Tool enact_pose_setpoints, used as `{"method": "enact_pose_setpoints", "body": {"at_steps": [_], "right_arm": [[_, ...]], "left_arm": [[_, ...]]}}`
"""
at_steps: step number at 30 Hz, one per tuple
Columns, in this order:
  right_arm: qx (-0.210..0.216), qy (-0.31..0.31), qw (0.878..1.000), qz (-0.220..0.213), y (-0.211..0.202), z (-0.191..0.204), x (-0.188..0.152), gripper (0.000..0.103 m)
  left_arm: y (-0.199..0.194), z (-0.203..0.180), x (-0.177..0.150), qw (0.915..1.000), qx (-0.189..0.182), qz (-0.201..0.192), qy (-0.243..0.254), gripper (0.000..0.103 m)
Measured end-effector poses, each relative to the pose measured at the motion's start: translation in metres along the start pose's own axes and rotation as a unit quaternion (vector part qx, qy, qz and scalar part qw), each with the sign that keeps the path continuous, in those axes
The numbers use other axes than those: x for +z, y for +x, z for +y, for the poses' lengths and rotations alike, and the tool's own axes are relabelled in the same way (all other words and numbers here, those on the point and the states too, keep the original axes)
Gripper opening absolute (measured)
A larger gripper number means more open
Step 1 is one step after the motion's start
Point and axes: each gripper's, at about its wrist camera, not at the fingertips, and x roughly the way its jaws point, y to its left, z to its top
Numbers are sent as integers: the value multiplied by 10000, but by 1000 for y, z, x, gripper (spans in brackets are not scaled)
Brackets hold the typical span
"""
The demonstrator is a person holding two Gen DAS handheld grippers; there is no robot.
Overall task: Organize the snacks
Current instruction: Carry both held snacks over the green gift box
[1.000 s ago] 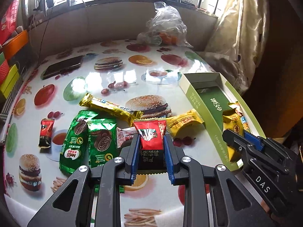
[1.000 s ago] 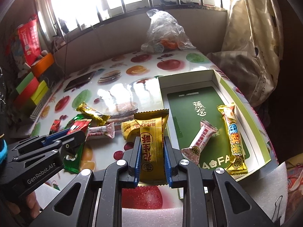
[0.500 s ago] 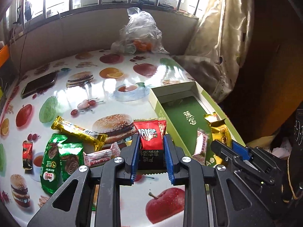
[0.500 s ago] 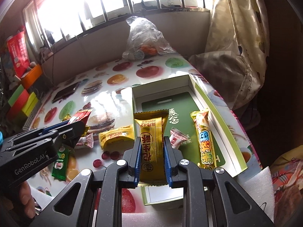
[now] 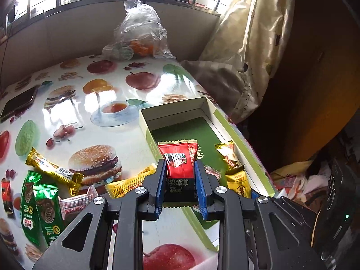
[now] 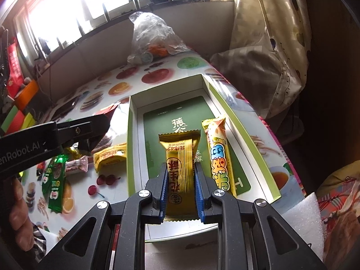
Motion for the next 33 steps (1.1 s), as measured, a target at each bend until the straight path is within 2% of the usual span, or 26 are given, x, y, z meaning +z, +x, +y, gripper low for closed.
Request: {"method": "enact_pose_setpoints", "body": {"at_steps": [5, 17, 33], "right_arm": [[55, -3, 9999, 149, 8, -4, -4, 20], [-82, 92, 9994, 331, 21, -16, -6, 20], [-300, 23, 9991, 287, 26, -19, -9, 21]], "left_arm": [[15, -6, 4, 9998, -102, 160, -14, 26], [48, -16, 4, 9990, -57, 424, 126, 26], [74, -22, -3, 9974, 4, 711, 118, 26]]}}
